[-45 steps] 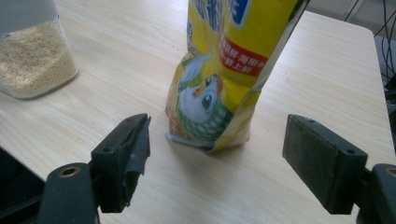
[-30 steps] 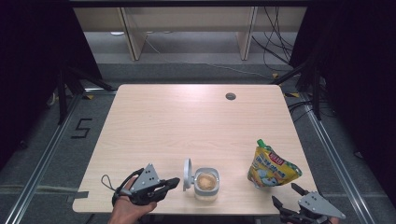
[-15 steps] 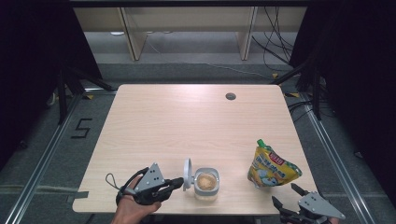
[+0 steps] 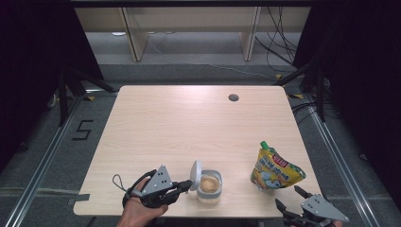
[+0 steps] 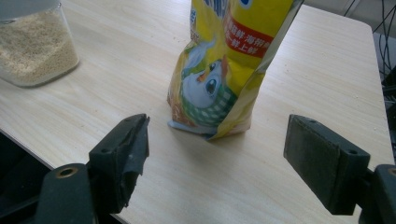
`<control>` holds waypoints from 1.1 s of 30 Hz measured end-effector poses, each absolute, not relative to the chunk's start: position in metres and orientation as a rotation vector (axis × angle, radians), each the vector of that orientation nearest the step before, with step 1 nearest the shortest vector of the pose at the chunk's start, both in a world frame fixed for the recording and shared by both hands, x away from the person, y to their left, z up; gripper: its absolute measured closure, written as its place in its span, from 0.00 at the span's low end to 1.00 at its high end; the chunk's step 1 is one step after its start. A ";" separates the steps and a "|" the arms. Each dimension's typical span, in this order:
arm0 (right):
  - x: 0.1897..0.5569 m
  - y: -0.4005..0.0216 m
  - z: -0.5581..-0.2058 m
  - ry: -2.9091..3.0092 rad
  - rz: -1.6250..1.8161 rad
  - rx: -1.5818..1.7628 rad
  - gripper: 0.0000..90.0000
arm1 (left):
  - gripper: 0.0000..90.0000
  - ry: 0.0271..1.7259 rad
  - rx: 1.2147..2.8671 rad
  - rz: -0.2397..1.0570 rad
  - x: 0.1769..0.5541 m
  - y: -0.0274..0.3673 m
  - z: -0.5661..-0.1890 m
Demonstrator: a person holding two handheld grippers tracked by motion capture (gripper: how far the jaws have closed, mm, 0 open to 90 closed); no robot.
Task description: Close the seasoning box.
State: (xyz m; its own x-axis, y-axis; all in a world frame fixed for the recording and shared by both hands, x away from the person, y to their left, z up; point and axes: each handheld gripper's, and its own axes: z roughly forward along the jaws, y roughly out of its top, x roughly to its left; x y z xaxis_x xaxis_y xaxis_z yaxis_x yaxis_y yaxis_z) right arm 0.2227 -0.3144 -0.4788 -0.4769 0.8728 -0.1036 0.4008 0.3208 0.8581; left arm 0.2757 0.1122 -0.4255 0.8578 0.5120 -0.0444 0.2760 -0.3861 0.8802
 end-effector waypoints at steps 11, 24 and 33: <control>0.222 -0.314 -0.479 2.012 1.078 1.128 0.26 | 0.99 0.566 1.985 0.275 0.273 0.109 -0.423; 0.221 -0.313 -0.479 2.014 1.086 1.152 0.26 | 0.85 0.647 1.937 0.259 0.274 0.133 -0.428; 0.220 -0.312 -0.479 2.016 1.087 1.176 0.26 | 0.63 0.693 1.930 0.261 0.270 0.158 -0.434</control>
State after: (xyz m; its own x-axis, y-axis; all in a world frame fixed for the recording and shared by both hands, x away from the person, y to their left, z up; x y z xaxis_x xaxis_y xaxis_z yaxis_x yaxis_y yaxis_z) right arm 0.2199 -0.3124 -0.4788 -0.4587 0.8862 -0.0648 0.4326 0.2864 0.8549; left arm 0.2705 0.1585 -0.4339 0.8105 0.5731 -0.1208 0.3511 -0.3104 0.8834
